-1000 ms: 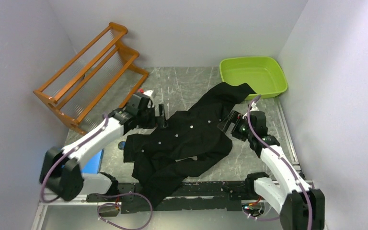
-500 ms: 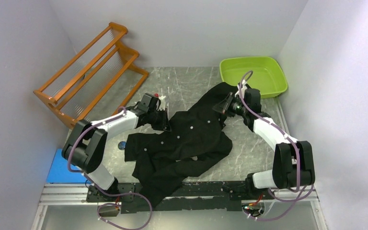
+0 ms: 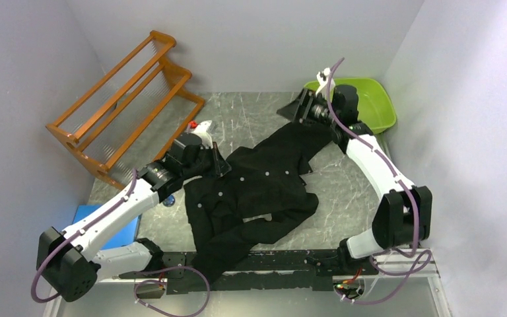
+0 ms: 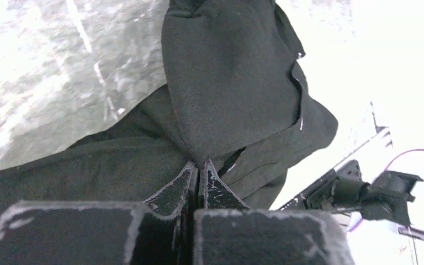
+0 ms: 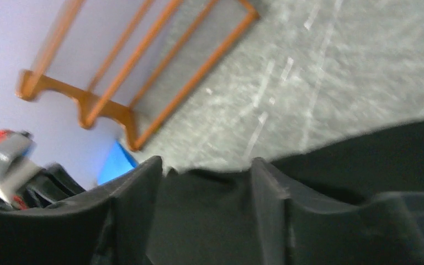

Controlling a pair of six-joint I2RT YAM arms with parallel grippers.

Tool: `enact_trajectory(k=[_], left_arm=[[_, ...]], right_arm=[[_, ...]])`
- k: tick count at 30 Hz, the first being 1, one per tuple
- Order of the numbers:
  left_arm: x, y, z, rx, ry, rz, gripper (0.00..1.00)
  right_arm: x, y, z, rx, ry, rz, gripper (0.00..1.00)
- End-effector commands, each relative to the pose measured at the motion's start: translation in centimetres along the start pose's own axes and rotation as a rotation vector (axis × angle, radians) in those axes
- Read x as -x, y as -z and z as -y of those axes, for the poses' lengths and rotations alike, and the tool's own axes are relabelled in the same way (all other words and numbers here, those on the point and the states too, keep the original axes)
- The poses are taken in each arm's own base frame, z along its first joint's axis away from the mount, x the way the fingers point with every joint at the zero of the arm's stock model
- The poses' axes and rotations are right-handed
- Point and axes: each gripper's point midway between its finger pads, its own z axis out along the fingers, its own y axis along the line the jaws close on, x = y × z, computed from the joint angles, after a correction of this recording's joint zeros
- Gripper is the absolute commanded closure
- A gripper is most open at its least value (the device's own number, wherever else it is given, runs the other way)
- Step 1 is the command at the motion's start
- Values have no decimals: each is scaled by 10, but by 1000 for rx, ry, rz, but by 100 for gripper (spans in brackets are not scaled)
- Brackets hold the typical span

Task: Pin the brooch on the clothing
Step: Flatten out the clothes at the center of the board.

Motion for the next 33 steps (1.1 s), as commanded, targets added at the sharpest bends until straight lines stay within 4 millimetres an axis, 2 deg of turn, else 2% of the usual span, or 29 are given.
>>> enact_trajectory(k=[1,3,5,6,9,12,14,16,17,18,19,20,21,24,28,30,31,33], left_arm=[[-12,1,-35,166,61,-4,97],[-12,-1,-36,172,52,-13,97],[-13,-5,-37,178,46,-23,97],[-13,-7,-38,182,42,-29,97],[-18,-11,-40,182,41,-52,97],[-24,-16,-39,167,47,-69,97],[-26,-17,-40,165,49,-73,97],[-27,-16,-40,164,47,-74,97],[-27,-15,-40,166,48,-76,98],[-26,-14,-40,164,47,-71,97],[-26,-13,-39,158,46,-67,97],[-25,-12,-38,153,47,-63,97],[-25,-11,-37,150,48,-60,98],[-25,-8,-34,131,60,-51,97],[-24,-3,-31,105,86,-13,97],[-23,-1,-33,112,105,12,97],[-20,-1,-35,121,113,34,98],[-14,-1,-36,137,127,53,97]], right_arm=[[-53,34,34,-174,-25,-74,24],[-77,52,49,-247,-48,-88,11],[-103,67,62,-299,-79,-113,2],[-116,73,69,-320,-108,-134,1],[-158,83,89,-359,-194,-210,0],[-197,81,91,-298,-294,-288,3],[-208,77,88,-244,-346,-309,8],[-207,71,86,-204,-352,-308,12],[-204,68,83,-182,-356,-309,15],[-191,60,78,-149,-334,-284,20],[-183,55,76,-132,-323,-277,27],[-174,49,74,-112,-313,-265,37],[-165,43,71,-93,-309,-256,58],[-135,23,57,-31,-278,-230,100],[-85,-11,31,11,-177,-195,100],[-41,-31,9,47,-118,-151,100],[-5,-40,-14,88,-63,-109,100],[33,-66,-24,78,0,-81,100]])
